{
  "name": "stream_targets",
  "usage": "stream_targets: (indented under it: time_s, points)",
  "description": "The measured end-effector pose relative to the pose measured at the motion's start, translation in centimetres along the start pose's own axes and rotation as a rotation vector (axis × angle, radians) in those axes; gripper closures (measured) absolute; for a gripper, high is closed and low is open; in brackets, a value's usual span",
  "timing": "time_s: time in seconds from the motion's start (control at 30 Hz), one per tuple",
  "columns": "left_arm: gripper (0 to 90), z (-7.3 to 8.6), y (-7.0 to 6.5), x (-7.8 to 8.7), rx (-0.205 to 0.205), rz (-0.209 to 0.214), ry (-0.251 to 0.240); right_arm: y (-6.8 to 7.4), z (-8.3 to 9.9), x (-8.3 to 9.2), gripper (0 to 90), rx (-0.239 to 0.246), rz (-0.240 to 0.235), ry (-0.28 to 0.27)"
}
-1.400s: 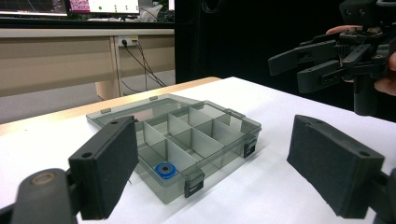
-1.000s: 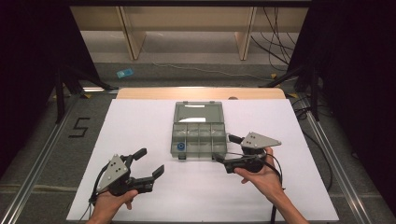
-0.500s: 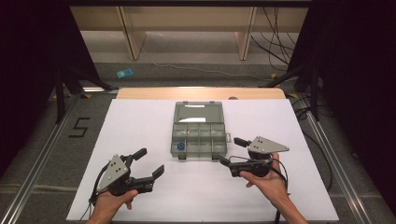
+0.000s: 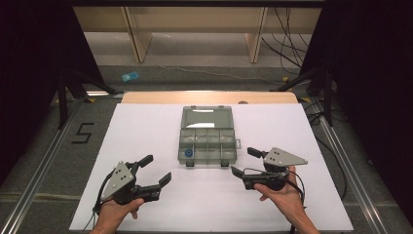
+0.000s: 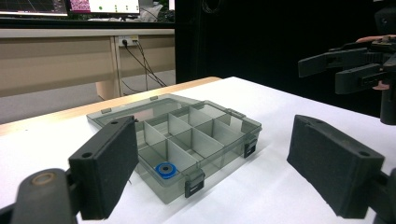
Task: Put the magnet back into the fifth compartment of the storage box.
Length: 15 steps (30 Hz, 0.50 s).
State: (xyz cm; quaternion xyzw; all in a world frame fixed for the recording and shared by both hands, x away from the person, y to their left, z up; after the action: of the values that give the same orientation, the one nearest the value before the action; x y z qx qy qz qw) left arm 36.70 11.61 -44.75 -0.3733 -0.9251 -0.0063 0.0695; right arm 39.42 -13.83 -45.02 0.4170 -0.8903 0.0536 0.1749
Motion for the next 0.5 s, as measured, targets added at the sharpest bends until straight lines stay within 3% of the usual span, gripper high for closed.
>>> stream_targets:
  time_s: [0.13,0.17,0.23,0.3,0.5]
  points:
    - [15.4,0.0,0.0,0.0,0.004,-0.001,0.000,0.1,0.0,0.3,15.6,0.005,-0.001,-0.022]
    - [15.4,0.0,0.0,0.0,0.004,-0.001,0.000,0.3,0.1,0.3,15.6,-0.012,-0.010,-0.015]
    - [15.4,0.0,0.0,0.0,0.004,-0.001,0.000,0.1,0.3,0.5,15.6,0.002,0.006,-0.010]
    - [15.4,0.0,0.0,0.0,0.004,-0.002,0.000,0.3,0.4,0.6,15.5,-0.018,-0.004,-0.017]
    - [15.4,0.0,0.0,0.0,0.005,-0.001,0.000,0.3,1.1,1.0,15.6,-0.016,0.006,0.008]
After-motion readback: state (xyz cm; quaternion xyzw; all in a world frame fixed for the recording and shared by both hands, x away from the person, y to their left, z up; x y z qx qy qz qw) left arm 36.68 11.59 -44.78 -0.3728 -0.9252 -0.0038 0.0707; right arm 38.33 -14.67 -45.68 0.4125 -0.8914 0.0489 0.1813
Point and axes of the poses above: each handheld gripper's, and its own axes: x roughly backward along the jaws, z roughly out of its underside, y roughly to its left, the point moved 10 cm from there along -x, roughly forward along the jaws, and after that the axes turned 2 degrees about y, right-handed, at the moved point
